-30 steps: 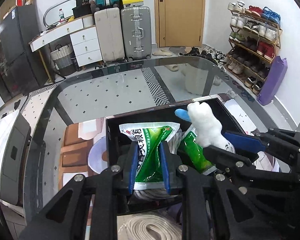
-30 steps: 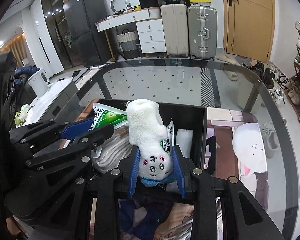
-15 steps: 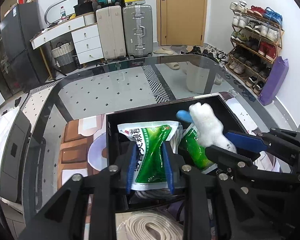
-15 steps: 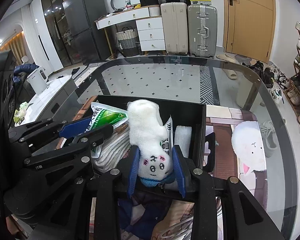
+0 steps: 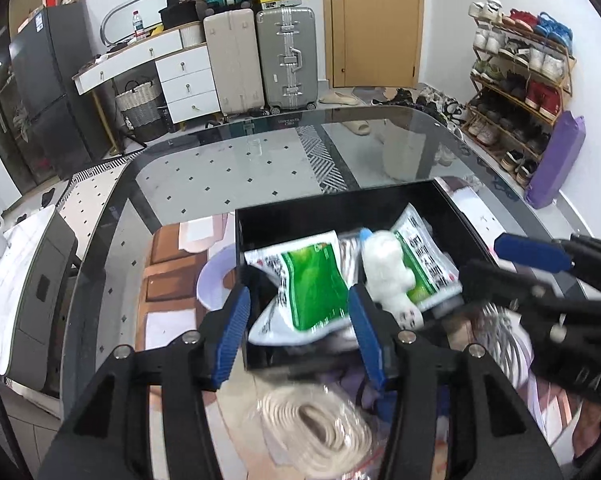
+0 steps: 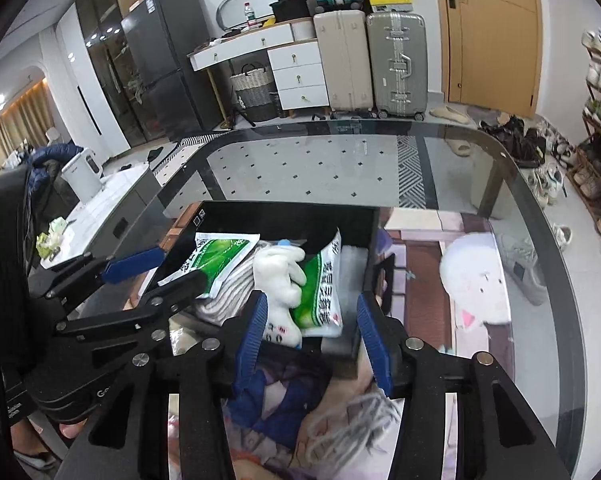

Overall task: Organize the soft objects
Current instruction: 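Grasp the bagged white rope with the left gripper while the right grasps the white cable coil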

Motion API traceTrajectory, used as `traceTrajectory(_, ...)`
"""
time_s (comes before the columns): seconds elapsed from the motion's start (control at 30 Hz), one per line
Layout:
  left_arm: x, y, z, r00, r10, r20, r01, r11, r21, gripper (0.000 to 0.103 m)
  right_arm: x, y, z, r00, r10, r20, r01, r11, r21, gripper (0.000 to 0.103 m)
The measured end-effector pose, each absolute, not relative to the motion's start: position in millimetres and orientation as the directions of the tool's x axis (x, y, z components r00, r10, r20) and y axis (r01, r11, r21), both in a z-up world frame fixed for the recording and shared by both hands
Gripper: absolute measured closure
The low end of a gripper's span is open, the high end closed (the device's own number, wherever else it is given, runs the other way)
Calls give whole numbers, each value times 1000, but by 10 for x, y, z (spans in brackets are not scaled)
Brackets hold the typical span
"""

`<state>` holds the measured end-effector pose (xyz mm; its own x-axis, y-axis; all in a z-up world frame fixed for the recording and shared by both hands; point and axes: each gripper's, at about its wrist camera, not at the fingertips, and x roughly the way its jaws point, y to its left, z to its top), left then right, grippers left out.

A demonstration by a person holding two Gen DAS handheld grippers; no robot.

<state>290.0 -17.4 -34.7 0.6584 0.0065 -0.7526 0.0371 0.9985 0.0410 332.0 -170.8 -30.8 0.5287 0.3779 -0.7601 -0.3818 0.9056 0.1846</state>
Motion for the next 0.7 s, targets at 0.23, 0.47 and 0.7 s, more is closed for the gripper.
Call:
traceTrajectory(0.23, 2628, -74, -370, 613, -15, -790, 25, 1000, 1, 48, 3135, -1907, -342, 510, 353, -784, -380, 911, 163, 55)
traceTrajectory(0.47, 2428, -26, -546, 586, 13, -810, -13, 1000, 7, 34, 3085, -2114, -635, 443, 314, -839, -345, 924, 164, 55)
traceTrajectory(0.7, 2434, -90, -776, 540, 15, -841, -32, 999, -2, 26, 3115, -2147, -900, 370, 338, -866, -321, 921, 222, 49)
